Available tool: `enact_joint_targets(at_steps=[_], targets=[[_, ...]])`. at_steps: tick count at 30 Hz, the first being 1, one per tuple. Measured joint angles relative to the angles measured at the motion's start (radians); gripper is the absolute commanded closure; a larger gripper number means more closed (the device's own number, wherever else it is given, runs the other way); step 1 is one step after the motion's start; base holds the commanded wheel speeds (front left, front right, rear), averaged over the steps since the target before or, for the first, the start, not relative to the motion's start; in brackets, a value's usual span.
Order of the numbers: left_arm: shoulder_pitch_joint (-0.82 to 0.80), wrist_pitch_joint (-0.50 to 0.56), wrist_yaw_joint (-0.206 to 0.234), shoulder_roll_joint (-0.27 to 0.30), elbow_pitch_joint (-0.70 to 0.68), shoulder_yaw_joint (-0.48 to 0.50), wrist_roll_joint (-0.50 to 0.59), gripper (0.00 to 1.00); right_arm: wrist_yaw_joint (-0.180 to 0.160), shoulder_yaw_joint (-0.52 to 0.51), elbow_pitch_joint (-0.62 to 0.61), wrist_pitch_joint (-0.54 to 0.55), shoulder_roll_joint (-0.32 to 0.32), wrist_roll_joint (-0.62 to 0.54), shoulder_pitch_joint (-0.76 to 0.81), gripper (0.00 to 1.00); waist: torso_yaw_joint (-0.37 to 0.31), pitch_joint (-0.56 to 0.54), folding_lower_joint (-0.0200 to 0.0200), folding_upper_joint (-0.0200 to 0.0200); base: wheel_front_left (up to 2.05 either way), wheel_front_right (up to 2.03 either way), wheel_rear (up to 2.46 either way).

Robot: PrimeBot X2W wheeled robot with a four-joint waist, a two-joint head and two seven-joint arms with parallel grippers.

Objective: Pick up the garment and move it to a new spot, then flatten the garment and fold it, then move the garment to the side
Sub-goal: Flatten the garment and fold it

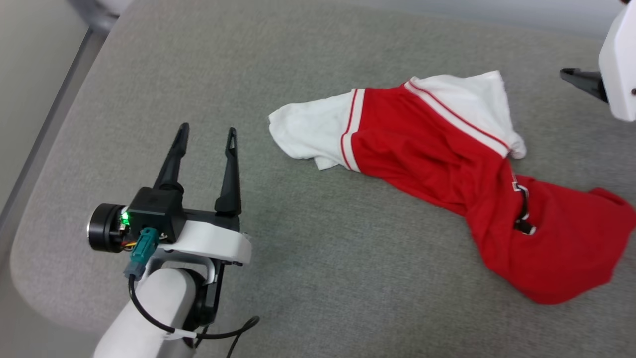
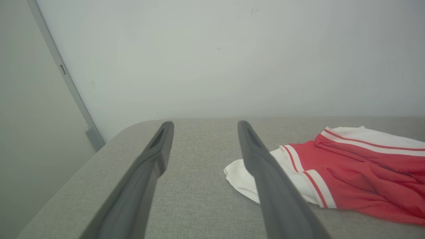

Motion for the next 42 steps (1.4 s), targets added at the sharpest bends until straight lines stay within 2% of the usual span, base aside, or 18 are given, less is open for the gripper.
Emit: enact_joint_targets(at_steps=[3,8,14,23,24,25,35,38,42], targets=[[0.014,0.0,-0.037,-0.056,-0.003,0.038,0.042,0.0,0.0,0.034,0.043,0.127,-0.002,0.011,-0.068,0.0,0.03,0.037,0.0,0.0,0.0,0.0,0.0],[0.021,0.0,-0.106,-0.143,0.0,0.088,0.107,0.0,0.0,0.059,0.121,0.216,0.012,-0.013,-0.129,0.0,0.083,0.097,0.0001,0.0,0.0,0.0,0.0],[0.022,0.0,-0.174,-0.219,0.004,0.156,0.168,0.0,0.0,0.08,0.19,0.225,0.044,-0.031,-0.13,0.0,0.135,0.16,0.0001,0.0,0.0,0.0,0.0],[0.031,0.0,-0.247,-0.278,0.018,0.235,0.235,0.0,-0.001,0.115,0.222,0.187,0.025,-0.007,-0.078,0.0,0.155,0.193,0.0,0.0,0.0,0.0,0.0],[0.031,0.0,-0.253,-0.283,0.021,0.242,0.241,0.0,-0.001,0.117,0.221,0.18,0.022,-0.002,-0.076,0.35,0.154,0.193,0.0,0.0,0.0,0.0,0.0],[0.031,0.0,-0.26,-0.286,0.023,0.249,0.247,0.0,-0.001,0.121,0.219,0.172,0.019,0.003,-0.076,1.0,0.153,0.192,0.0,0.0,0.0,0.0,0.0],[0.06,0.0,-0.288,-0.299,0.049,0.316,0.302,0.0,0.0,0.174,0.206,-0.003,0.027,0.054,-0.087,1.0,0.112,0.147,0.0,0.0,0.0,0.0,0.0],[0.077,0.0,-0.296,-0.299,0.052,0.332,0.316,0.0,0.0,0.207,0.155,-0.058,-0.002,0.088,-0.096,1.0,0.089,0.12,0.0,0.0,0.0,0.0,0.0],[0.103,0.0,-0.303,-0.295,0.053,0.354,0.328,0.0,0.0,0.235,0.062,-0.135,-0.092,0.156,-0.081,1.0,0.054,0.085,0.0001,0.0,0.0,0.0,0.0]])
